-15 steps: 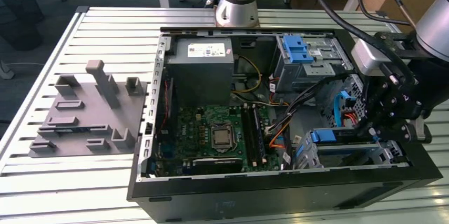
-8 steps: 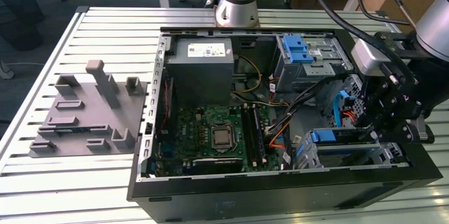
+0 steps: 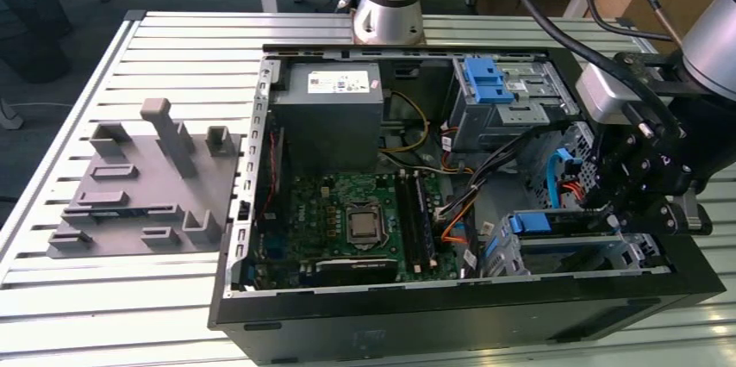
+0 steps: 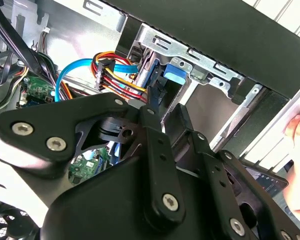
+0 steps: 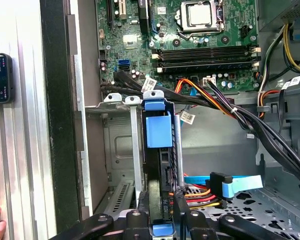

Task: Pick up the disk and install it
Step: 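Insert the first disk wire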

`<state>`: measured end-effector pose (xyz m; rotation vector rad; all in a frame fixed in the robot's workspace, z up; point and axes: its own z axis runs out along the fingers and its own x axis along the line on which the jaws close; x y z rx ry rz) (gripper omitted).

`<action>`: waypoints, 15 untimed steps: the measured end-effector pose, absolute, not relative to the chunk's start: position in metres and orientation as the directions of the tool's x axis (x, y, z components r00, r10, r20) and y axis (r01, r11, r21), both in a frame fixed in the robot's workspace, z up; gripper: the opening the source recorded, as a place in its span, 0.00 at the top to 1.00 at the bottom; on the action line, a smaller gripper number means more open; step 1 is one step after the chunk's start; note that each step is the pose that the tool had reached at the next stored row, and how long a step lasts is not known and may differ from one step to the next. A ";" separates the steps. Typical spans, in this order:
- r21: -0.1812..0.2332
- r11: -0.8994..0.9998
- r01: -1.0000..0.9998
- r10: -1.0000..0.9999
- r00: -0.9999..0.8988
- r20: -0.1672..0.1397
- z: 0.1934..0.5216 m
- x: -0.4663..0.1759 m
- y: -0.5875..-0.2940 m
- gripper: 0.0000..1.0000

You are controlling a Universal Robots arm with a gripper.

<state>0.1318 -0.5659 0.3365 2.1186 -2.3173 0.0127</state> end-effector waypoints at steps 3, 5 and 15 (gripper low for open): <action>-0.005 0.089 -0.996 -0.996 -0.089 0.007 0.337 0.132 -0.566 0.67; -0.005 0.089 -0.996 -0.996 -0.089 0.007 0.337 0.132 -0.566 0.67; -0.005 0.089 -0.996 -0.996 -0.089 0.007 0.337 0.132 -0.566 0.76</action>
